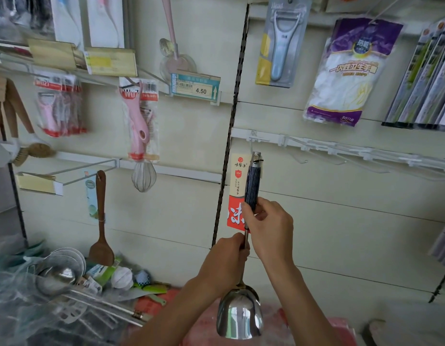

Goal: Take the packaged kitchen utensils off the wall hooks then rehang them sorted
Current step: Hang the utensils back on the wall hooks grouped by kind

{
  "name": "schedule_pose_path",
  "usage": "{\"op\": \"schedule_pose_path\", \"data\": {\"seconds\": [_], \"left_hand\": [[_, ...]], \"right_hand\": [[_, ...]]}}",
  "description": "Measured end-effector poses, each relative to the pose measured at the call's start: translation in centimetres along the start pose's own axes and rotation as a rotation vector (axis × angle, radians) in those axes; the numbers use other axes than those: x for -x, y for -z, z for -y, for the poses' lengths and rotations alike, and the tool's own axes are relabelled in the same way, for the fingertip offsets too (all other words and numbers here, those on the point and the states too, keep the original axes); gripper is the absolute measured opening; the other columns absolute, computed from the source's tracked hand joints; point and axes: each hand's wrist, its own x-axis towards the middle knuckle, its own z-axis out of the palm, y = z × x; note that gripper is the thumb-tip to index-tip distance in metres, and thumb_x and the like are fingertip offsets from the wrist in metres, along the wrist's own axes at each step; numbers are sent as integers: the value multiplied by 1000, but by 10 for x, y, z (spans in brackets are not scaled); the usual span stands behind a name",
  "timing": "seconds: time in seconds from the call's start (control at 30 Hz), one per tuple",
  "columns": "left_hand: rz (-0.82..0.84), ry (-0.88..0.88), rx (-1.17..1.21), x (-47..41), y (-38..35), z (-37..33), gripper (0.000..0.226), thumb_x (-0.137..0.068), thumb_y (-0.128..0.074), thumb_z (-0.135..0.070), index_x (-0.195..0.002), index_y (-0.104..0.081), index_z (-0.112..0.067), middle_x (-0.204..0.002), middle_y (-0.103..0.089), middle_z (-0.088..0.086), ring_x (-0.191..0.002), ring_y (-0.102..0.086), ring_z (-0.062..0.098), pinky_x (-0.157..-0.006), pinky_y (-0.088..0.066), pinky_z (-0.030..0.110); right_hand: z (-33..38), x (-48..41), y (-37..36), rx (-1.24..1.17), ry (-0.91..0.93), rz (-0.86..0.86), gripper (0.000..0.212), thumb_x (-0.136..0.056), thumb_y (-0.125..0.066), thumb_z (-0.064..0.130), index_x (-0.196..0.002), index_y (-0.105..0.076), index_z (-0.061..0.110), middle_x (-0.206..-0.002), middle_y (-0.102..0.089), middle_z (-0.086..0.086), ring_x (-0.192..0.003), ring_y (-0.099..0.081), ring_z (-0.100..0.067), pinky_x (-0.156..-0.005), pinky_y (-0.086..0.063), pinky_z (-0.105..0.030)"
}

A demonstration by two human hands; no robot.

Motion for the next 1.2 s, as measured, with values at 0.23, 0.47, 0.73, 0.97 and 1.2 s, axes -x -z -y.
{"op": "schedule_pose_path", "data": {"seconds": [0.23,0.47,0.73,0.97,1.2], "left_hand": [[8,-28,27,2,2,-1,14,-101,-48,-16,-95,-60,-11,-91,-70,1,-77,-66,13,-79,-56,38],[28,-42,41,6,5,2,13,-101,-49,-20,-93,-59,-14,-89,-70,0,-78,-66,15,-79,-55,41],[102,-19,130,15,2,-7,15,-101,-50,-23,-101,-62,-14,-93,-71,-1,-77,-67,11,-81,-56,35],[-259,31,366,11,33,-21,15,-93,-58,-16,-86,-68,-24,-78,-69,-10,-71,-66,7,-67,-55,24],[54,49,855,-5,42,-48,37,-102,-35,-18,-121,-66,-26,-113,-72,-7,-111,-64,6,-95,-49,32]], "right_hand": [[1,1,2,20,11,-13,33,-92,-65,45,-111,-72,18,-97,-71,-1,-81,-68,-13,-70,-60,-30],[3,3,2,20,19,-22,30,-92,-66,43,-105,-73,17,-91,-69,-2,-78,-67,-13,-69,-59,-32],[-6,11,7,35,29,-44,28,-90,-70,41,-105,-73,18,-91,-69,-1,-75,-67,-15,-66,-60,-33],[-6,11,25,49,61,-49,24,-91,-67,39,-97,-73,17,-82,-65,2,-68,-61,-8,-60,-50,-21],[1,10,19,24,118,-17,18,-92,-67,35,-96,-75,20,-79,-65,4,-70,-60,-9,-66,-54,-32]]}}
